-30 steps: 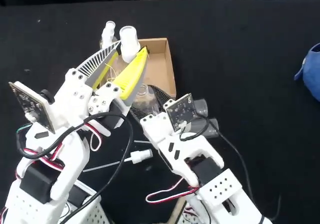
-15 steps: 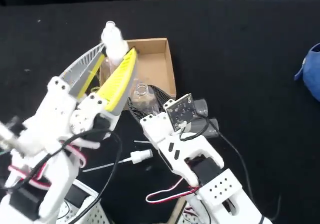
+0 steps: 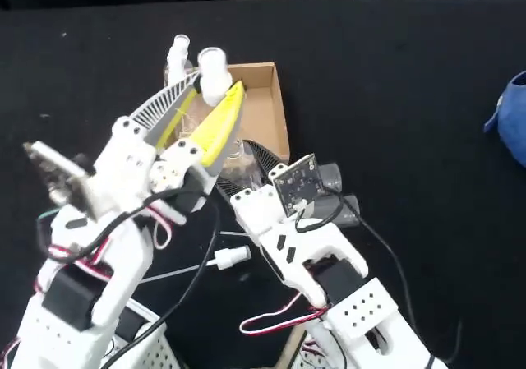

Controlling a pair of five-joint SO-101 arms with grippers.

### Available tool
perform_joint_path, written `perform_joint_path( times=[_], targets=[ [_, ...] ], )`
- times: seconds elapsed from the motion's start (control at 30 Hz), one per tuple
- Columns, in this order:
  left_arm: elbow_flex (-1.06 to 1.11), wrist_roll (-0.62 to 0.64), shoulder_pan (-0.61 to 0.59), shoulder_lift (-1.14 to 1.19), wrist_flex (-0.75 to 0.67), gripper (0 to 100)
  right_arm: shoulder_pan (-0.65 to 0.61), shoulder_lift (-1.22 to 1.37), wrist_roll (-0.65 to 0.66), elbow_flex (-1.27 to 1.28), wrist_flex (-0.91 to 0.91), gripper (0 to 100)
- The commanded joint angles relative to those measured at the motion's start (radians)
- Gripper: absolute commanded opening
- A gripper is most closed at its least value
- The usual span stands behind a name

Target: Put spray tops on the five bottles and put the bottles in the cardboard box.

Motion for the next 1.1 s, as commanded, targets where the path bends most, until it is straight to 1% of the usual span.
perform_joint_path(
  times=[0.0,0.2,0.37,0.47,0.5,0.67,0.8,0.83,0.93,1.0,1.07],
  targets=[
    [-0.025,-0.002,-0.01,0.028,0.017,3,-0.014,-0.016,-0.005,-0.002,-0.032,1.1],
    [-0.01,0.005,-0.002,0.038,0.086,3,-0.014,-0.016,-0.005,-0.001,-0.032,1.1],
    [0.091,0.0,-0.01,0.028,0.064,3,-0.014,-0.013,-0.005,-0.001,-0.032,1.1],
    [0.133,-0.002,-0.01,0.028,0.091,4,-0.014,-0.015,-0.005,-0.001,-0.032,1.1],
    [0.145,-0.002,-0.005,0.028,0.101,6,-0.014,-0.015,-0.005,-0.001,-0.032,1.1],
    [0.125,0.006,-0.01,0.026,0.132,23,-0.014,-0.015,-0.005,-0.001,-0.032,1.1],
    [0.059,-0.002,-0.012,0.026,0.224,24,-0.014,-0.015,-0.005,-0.001,-0.032,1.1],
    [0.035,-0.003,-0.022,0.026,0.247,24,-0.014,-0.015,-0.005,-0.001,-0.032,1.1],
    [-0.033,-0.003,-0.12,0.026,0.322,24,-0.012,-0.015,-0.005,-0.001,-0.032,1.1],
    [-0.05,-0.003,-0.182,0.026,0.376,24,-0.011,-0.016,-0.005,-0.001,-0.032,1.1],
    [-0.051,-0.003,-0.216,0.026,0.437,24,-0.011,-0.016,-0.005,-0.012,-0.034,1.1]
  ],
)
